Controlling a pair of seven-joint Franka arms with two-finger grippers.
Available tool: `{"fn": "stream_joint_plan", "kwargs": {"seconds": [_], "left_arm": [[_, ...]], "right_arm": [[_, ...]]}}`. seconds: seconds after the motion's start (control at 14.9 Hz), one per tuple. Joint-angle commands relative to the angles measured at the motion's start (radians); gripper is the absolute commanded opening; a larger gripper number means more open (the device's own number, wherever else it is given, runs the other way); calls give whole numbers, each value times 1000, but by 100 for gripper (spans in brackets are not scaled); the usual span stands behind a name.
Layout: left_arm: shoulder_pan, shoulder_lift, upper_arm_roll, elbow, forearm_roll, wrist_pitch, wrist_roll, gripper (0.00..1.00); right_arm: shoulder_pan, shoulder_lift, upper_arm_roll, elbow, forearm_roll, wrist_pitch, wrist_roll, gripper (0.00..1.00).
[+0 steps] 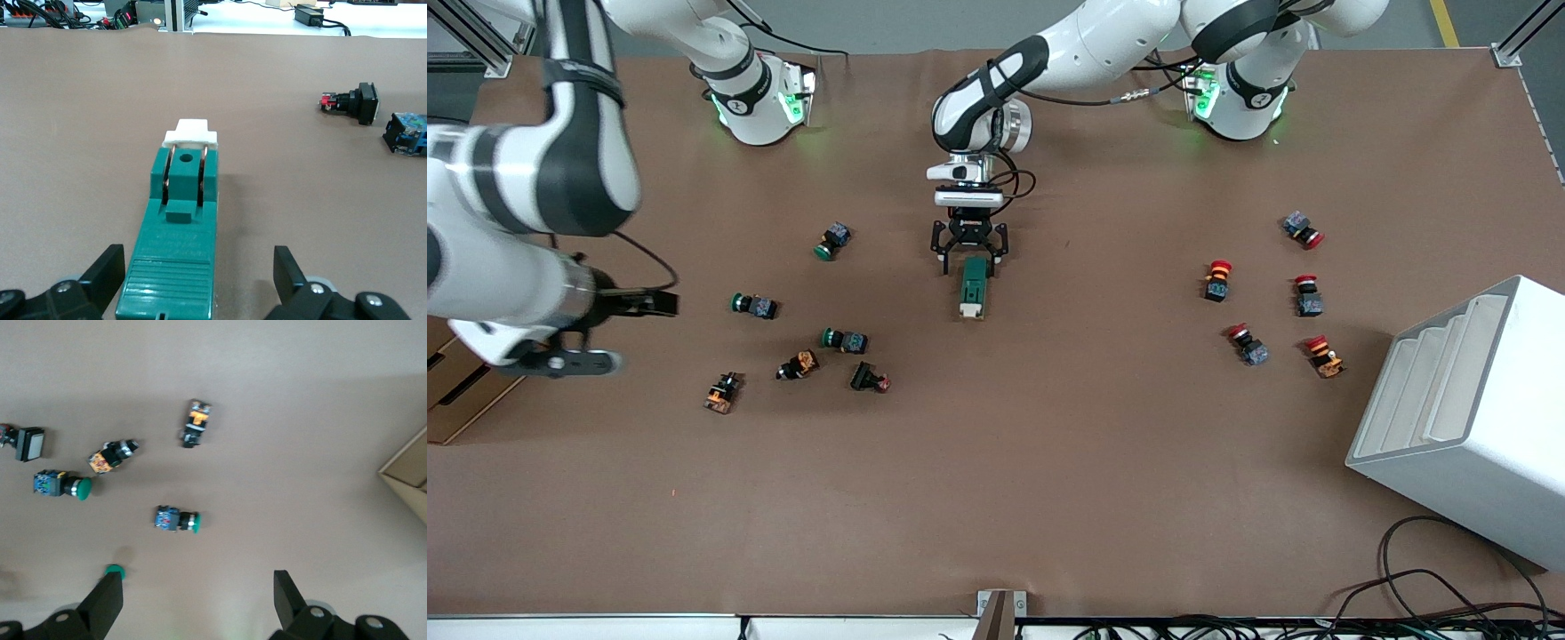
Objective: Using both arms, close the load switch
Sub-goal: 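Lift the left gripper up off the switch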
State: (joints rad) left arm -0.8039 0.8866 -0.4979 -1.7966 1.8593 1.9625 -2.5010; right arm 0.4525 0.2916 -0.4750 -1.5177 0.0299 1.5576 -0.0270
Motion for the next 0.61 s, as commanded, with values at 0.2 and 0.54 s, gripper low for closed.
{"fn": "stream_joint_plan", "kwargs": {"seconds": [0.2, 0.54], "left_arm": [[23, -28, -50, 101, -214, 16, 192, 98], [29, -57, -53, 227, -411, 16, 368, 98]], "right_arm": [[-76, -6, -24, 140, 63, -146, -14, 100], [-121, -3, -20, 152, 101, -146, -22, 100]]}}
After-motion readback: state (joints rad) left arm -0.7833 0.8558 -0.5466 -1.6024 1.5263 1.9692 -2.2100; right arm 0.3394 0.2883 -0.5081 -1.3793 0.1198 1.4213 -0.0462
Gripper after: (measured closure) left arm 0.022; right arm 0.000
